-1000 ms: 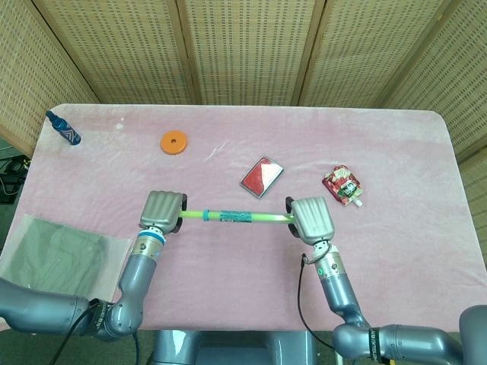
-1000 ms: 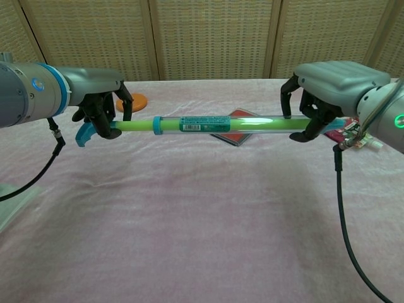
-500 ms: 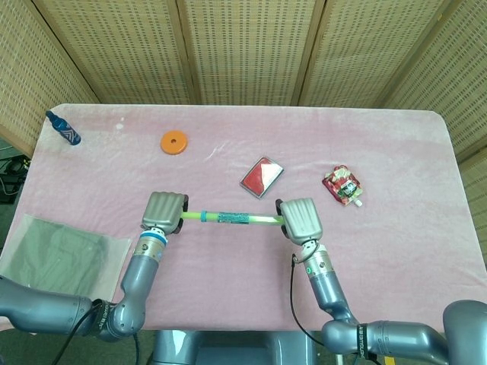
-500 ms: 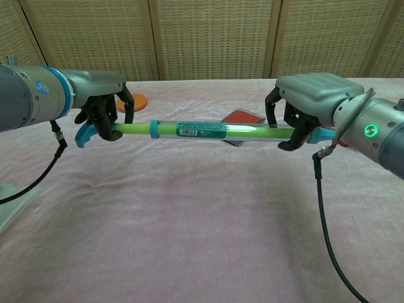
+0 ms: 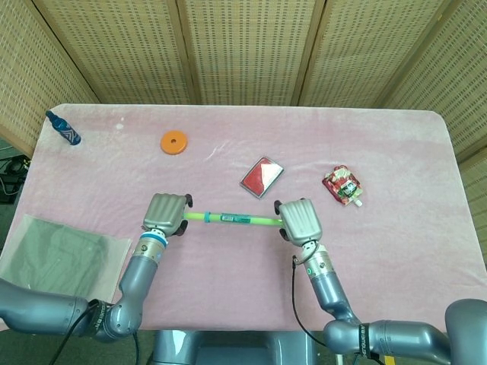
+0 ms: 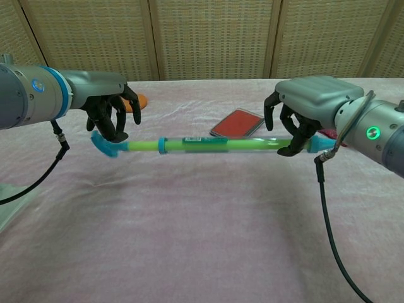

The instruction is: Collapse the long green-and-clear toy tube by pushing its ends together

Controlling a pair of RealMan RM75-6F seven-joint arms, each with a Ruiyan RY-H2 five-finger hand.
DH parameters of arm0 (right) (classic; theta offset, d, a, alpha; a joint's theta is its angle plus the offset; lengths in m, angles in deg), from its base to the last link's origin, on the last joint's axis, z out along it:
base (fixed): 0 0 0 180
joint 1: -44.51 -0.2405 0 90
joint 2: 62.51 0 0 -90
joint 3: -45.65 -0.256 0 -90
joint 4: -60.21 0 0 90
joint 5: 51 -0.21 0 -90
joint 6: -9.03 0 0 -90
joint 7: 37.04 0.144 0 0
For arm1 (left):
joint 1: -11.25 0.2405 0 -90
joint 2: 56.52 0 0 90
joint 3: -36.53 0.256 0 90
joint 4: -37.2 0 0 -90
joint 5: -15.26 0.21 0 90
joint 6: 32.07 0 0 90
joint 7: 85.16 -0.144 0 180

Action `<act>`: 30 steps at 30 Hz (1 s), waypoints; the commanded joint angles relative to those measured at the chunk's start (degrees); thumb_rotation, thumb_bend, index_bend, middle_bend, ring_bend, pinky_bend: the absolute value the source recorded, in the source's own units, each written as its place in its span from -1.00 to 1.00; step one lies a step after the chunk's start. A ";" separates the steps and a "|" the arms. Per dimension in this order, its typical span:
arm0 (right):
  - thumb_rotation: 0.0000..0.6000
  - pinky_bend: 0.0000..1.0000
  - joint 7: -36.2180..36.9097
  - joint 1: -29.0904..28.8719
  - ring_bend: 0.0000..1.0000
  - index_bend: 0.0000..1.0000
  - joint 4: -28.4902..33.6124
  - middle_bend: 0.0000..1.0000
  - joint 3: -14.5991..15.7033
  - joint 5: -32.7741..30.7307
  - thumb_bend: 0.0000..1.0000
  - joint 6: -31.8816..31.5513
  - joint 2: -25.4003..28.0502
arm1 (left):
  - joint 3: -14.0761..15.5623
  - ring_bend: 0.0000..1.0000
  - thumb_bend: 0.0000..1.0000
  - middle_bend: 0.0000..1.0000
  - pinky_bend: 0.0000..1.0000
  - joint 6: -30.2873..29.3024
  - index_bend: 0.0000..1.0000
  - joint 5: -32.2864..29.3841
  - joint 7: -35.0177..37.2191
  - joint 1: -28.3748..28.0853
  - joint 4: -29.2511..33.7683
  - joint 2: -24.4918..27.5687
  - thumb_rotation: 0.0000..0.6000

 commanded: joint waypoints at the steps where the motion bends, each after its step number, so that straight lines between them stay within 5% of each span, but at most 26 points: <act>1: 1.00 -0.22 -1.50 0.10 -0.02 -0.38 0.88 -0.11 0.37 -1.79 -0.38 0.30 1.46 | -0.31 -0.72 -0.44 -0.73 -0.53 1.88 -0.87 -3.22 -0.68 0.29 2.21 3.54 1.00; 6: 1.00 -0.44 -4.10 0.33 -0.48 -0.52 1.63 -0.54 1.60 -2.75 -0.46 -0.82 2.89 | -0.03 -1.00 -0.53 -1.00 -0.64 4.37 -0.95 -7.05 -0.99 0.33 5.13 7.64 1.00; 14: 1.00 -0.56 -0.53 3.82 -0.70 -0.58 4.89 -0.76 3.55 -1.47 -0.47 -3.28 6.67 | 2.66 -1.00 -0.53 -1.00 -0.93 6.03 -0.97 0.03 5.43 4.45 10.01 11.73 1.00; 21: 1.00 -0.91 12.72 11.39 -1.00 -0.71 6.77 -1.00 10.37 11.35 -0.62 -6.22 13.01 | 12.39 -1.00 -0.53 -1.00 -1.00 0.97 -0.98 28.42 14.92 15.51 13.37 13.49 1.00; 30: 1.00 -0.95 31.92 20.03 -1.00 -0.87 1.08 -1.00 17.55 29.79 -0.65 -14.73 16.52 | 25.65 -1.00 -0.52 -1.00 -1.00 -12.57 -1.00 57.73 21.08 29.33 2.66 9.31 1.00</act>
